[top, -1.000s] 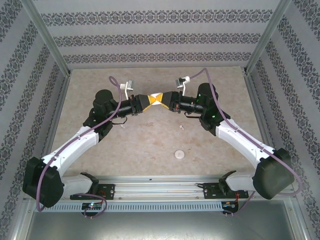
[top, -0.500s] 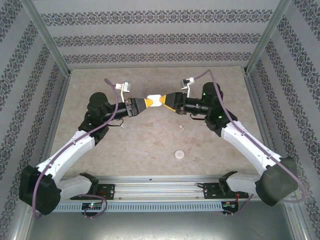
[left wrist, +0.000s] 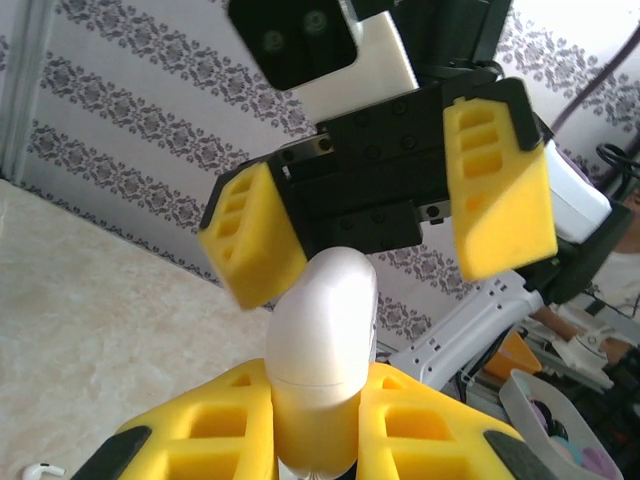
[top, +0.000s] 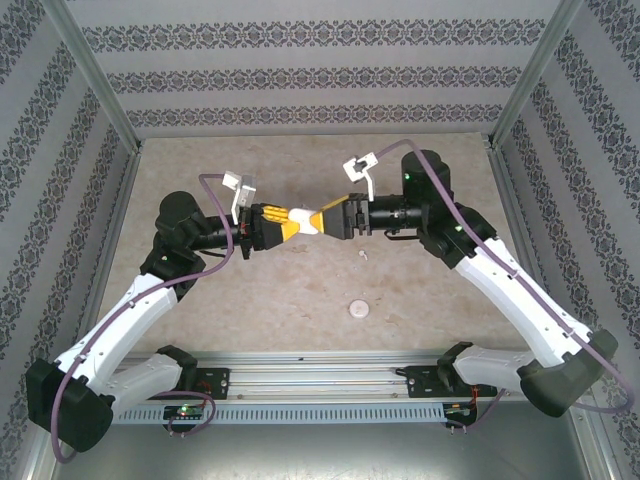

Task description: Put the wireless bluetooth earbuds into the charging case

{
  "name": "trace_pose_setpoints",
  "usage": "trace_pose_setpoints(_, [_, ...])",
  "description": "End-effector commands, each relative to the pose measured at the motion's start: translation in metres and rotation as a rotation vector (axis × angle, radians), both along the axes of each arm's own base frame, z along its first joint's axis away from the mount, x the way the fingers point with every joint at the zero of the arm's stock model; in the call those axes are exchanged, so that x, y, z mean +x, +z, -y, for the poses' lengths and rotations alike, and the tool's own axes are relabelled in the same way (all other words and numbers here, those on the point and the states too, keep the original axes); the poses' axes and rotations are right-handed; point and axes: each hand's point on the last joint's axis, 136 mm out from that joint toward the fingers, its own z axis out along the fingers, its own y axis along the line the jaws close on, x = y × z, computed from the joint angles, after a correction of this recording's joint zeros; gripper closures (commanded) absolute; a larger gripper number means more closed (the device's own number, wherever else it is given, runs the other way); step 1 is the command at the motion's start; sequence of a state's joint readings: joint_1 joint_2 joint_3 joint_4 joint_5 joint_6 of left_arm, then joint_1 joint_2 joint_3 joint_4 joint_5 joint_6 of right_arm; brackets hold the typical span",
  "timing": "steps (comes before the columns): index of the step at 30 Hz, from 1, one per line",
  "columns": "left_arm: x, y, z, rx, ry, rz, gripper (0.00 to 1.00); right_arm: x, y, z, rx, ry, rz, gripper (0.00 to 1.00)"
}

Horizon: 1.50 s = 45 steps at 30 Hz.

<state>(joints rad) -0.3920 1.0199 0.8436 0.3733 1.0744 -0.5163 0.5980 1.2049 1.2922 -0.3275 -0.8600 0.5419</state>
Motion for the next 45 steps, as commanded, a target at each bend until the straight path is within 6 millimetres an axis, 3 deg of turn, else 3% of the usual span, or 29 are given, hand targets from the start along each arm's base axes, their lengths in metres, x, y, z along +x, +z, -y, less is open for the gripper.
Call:
trace_pose_setpoints(1, [-0.014,0.014,-0.001,-0.003,-0.059,0.113,1.00,-0.003,-0.001,-0.005,-0.036,0.022,0.070,0.29])
trace_pose_setpoints(10, [-0.018,0.011,-0.001,0.006,-0.091,0.089,1.00,-0.008,0.006,-0.011,-0.033,0.048,0.149,0.58])
trace_pose_setpoints(22, [-0.014,0.014,0.001,0.006,-0.091,0.047,0.96,-0.019,-0.003,-0.014,-0.074,0.093,0.218,0.81])
trace_pose_setpoints(32, [-0.016,0.019,0.002,-0.027,-0.112,0.046,0.73,-0.019,0.005,-0.011,-0.055,0.064,0.286,0.91])
trace_pose_setpoints(45, [-0.018,0.010,0.003,-0.014,-0.145,0.023,0.54,-0.018,0.008,-0.015,-0.030,0.084,0.265,0.92])
